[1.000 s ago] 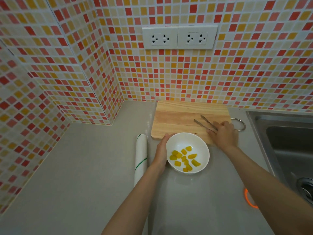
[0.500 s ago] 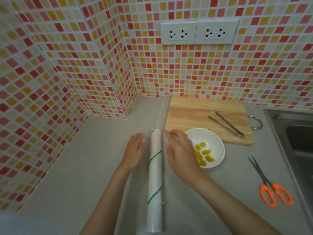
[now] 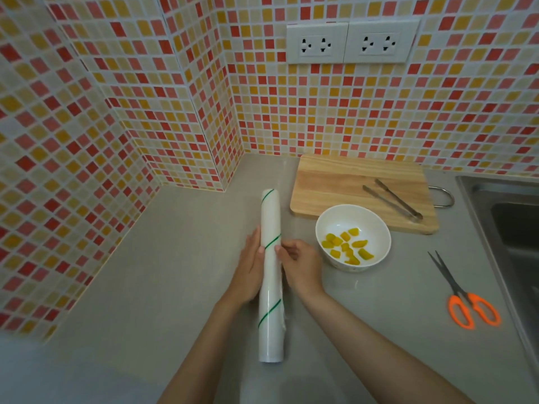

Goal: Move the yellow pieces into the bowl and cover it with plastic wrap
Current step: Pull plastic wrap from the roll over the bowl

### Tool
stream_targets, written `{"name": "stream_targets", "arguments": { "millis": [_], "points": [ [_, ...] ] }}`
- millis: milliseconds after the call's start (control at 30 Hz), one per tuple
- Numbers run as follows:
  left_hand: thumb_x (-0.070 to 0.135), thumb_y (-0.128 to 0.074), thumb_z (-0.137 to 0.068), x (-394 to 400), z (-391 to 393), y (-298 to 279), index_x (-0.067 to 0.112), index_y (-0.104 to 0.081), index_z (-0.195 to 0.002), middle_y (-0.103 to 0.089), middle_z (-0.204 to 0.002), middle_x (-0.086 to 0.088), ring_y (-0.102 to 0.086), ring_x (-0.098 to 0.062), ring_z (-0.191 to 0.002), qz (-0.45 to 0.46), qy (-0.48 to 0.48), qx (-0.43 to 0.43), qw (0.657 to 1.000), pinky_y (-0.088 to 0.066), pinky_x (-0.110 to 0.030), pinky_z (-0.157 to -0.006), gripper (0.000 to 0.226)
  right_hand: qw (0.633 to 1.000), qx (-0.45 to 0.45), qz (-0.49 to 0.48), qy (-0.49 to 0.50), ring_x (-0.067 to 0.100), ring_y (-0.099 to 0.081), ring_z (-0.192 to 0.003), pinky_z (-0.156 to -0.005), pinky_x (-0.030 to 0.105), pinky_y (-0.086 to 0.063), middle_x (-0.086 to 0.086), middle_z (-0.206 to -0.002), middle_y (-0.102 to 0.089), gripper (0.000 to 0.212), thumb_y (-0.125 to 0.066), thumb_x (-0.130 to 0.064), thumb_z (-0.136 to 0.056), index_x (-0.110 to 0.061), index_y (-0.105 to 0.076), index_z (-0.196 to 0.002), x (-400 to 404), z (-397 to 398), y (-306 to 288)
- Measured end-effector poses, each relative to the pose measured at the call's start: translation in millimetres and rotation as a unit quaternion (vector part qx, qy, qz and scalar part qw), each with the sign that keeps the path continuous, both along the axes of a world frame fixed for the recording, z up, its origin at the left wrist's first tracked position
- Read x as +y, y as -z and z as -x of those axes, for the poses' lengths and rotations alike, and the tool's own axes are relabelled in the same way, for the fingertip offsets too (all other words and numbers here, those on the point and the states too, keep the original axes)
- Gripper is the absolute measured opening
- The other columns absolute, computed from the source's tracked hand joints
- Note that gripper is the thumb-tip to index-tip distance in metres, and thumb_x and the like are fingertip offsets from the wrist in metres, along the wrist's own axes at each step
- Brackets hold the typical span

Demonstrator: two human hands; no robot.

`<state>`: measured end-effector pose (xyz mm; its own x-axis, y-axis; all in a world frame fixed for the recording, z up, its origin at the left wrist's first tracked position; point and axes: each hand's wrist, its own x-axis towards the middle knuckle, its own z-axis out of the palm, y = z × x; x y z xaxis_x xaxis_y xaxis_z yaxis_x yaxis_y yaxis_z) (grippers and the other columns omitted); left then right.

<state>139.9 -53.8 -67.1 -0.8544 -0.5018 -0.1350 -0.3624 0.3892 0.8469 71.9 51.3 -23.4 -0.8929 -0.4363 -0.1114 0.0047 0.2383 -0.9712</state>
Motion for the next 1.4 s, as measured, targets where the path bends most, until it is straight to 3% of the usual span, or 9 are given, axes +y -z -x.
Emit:
{"name": "stream_targets", "arguments": {
  "millis": [133,333,467,567,700,800,933,1167,1400],
  "points": [
    [0.053,-0.023,-0.092,10.8,9.0,-21.5,0.053,0.003,-0.137,-0.006,-0.135,0.049,-0.018,0.036,-0.120,-0.107,-0.029,0.092,0.990,-0.020,0.010,-0.092,0.052,0.997,-0.039,0.044,0.044,0.019,-0.064,-0.067,-0.069,0.035,-0.054,0.011,-0.075,-0.070,0.013,-0.065,-0.010,-0.081,-0.013,-0.062,-0.069,-5.0,9.7,-11.1],
    [0.029,-0.033,-0.101,16.9,20.5,-40.5,0.050,-0.016,-0.140,-0.028,-0.151,0.021,-0.037,0.006,-0.133,-0.184,-0.037,0.202,0.961,-0.036,-0.012,-0.105,0.047,0.995,-0.048,0.050,0.065,0.031,-0.065,-0.080,-0.080,0.049,-0.054,0.017,-0.084,-0.069,0.018,-0.060,-0.011,-0.084,-0.017,-0.057,-0.068,-2.2,20.4,-28.1],
    [0.020,-0.045,-0.098,19.2,29.9,-59.5,0.046,-0.033,-0.137,-0.073,-0.104,0.016,-0.069,-0.007,-0.091,-0.251,-0.070,0.227,0.939,-0.056,-0.020,-0.075,0.049,0.996,0.000,0.060,0.067,0.019,-0.061,-0.066,-0.066,0.030,-0.051,0.010,-0.079,-0.064,0.012,-0.050,-0.011,-0.090,-0.014,-0.052,-0.078,4.6,28.1,-38.3],
    [0.018,-0.056,-0.092,19.3,36.1,-69.9,0.037,-0.030,-0.143,-0.070,-0.089,-0.009,-0.068,-0.018,-0.076,-0.281,-0.091,0.234,0.926,-0.056,-0.035,-0.077,0.060,0.994,0.022,0.085,0.073,0.009,-0.051,-0.041,-0.044,0.023,-0.042,0.006,-0.061,-0.055,0.015,-0.045,-0.013,-0.093,-0.014,-0.046,-0.078,14.3,34.9,-44.4],
    [0.016,-0.066,-0.085,21.7,42.5,-76.3,0.027,-0.029,-0.146,-0.066,-0.109,-0.013,-0.067,-0.021,-0.085,-0.340,-0.119,0.205,0.910,-0.059,-0.036,-0.075,0.073,0.991,0.004,0.115,0.069,0.012,-0.042,-0.040,-0.040,0.023,-0.035,0.009,-0.062,-0.048,0.017,-0.040,-0.014,-0.096,-0.017,-0.042,-0.079,22.5,42.2,-47.9],
    [0.013,-0.067,-0.083,25.6,46.9,-80.3,0.009,-0.054,-0.123,-0.063,-0.105,-0.021,-0.066,-0.024,-0.073,-0.368,-0.089,0.167,0.910,-0.057,-0.030,-0.056,0.042,0.987,-0.021,0.136,0.083,0.011,-0.038,-0.044,-0.039,0.021,-0.034,0.002,-0.063,-0.044,0.012,-0.040,-0.015,-0.096,-0.013,-0.042,-0.084,27.5,49.1,-51.6],
    [0.014,-0.068,-0.082,32.1,52.4,-81.1,0.010,-0.064,-0.087,-0.064,-0.077,-0.014,-0.064,-0.021,-0.062,-0.383,-0.068,0.134,0.911,-0.055,-0.031,-0.058,0.008,0.986,-0.037,0.136,0.090,0.006,-0.034,-0.038,-0.039,0.019,-0.029,0.000,-0.059,-0.042,0.020,-0.040,-0.016,-0.096,-0.023,-0.042,-0.077,36.4,55.9,-53.6],
    [0.017,-0.064,-0.081,40.1,60.4,-89.9,0.008,-0.054,-0.102,-0.073,-0.096,-0.009,-0.063,-0.017,-0.061,-0.450,-0.012,0.166,0.877,-0.052,-0.027,-0.052,0.025,0.968,-0.131,0.197,0.089,0.009,-0.027,-0.025,-0.032,0.014,-0.018,-0.008,-0.036,-0.038,0.022,-0.038,-0.010,-0.092,-0.017,-0.042,-0.071,50.5,62.3,-69.5],
    [0.016,-0.067,-0.075,44.7,56.3,-96.2,0.006,-0.055,-0.105,-0.064,-0.088,-0.009,-0.060,-0.018,-0.058,-0.469,0.033,0.159,0.868,-0.052,-0.028,-0.052,0.033,0.983,-0.123,0.137,-0.011,0.009,-0.025,-0.024,-0.030,0.014,-0.019,-0.007,-0.030,-0.033,0.029,-0.048,-0.035,-0.093,-0.013,-0.061,-0.081,52.5,70.8,-75.9]
  ]
}}
